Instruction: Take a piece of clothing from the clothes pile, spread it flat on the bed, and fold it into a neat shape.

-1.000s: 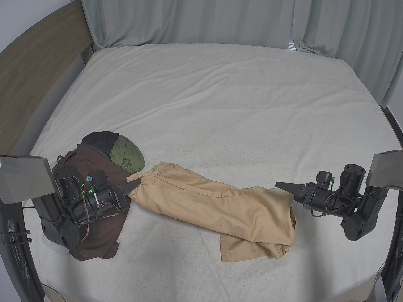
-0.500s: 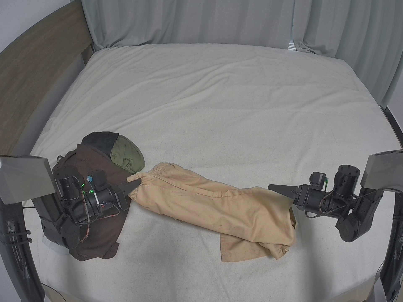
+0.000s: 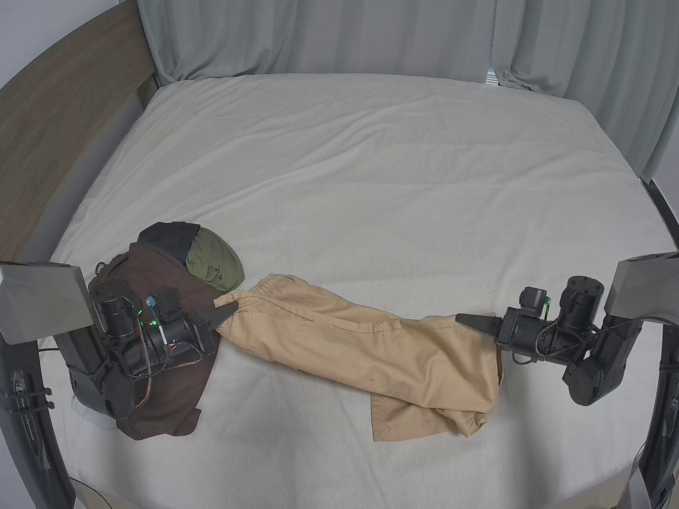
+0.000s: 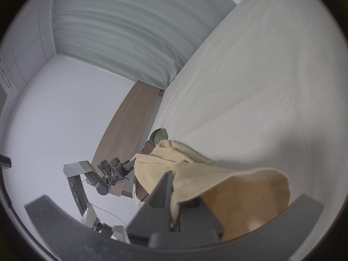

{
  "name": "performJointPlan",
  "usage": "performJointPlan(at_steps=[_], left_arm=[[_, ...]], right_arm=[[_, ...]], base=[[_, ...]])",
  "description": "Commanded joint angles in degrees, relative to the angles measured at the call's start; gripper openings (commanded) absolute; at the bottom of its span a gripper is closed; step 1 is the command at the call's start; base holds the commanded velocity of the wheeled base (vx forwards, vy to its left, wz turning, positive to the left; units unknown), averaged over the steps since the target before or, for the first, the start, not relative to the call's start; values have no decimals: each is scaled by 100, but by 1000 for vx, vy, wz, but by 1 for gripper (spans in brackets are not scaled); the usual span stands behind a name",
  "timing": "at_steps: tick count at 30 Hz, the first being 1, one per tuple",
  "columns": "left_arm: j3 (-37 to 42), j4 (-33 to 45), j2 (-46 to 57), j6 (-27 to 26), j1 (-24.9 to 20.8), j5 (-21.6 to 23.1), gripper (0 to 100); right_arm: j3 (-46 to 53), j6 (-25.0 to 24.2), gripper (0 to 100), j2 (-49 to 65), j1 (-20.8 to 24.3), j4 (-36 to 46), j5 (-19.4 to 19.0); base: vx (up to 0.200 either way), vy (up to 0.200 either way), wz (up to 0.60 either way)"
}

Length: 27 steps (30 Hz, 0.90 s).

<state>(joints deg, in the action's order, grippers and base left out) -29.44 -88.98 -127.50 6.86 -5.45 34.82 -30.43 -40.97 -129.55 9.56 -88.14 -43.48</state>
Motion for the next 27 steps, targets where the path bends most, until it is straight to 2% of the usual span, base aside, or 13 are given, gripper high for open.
performJointPlan(at_steps=[1, 13, 21, 22, 27], left_arm=[[-9, -14, -12, 8, 0, -1, 0], [-361, -14, 50, 324, 35, -10, 0], [-361, -14, 50, 324, 26, -10, 0], [-361, -14, 50, 324, 26, -10, 0], [-361, -14, 50, 324, 26, -10, 0]], right_arm=[[-25, 2, 0, -27, -15, -2, -2], [213, 37, 0, 369, -42, -2, -11], [283, 81, 0, 281, 11, 7, -64], [283, 81, 100, 264, 20, 7, -55], [274, 81, 100, 184, 37, -2, -20]], base=[[0, 0, 0], [0, 0, 0], [0, 0, 0], [0, 0, 0], [0, 0, 0]])
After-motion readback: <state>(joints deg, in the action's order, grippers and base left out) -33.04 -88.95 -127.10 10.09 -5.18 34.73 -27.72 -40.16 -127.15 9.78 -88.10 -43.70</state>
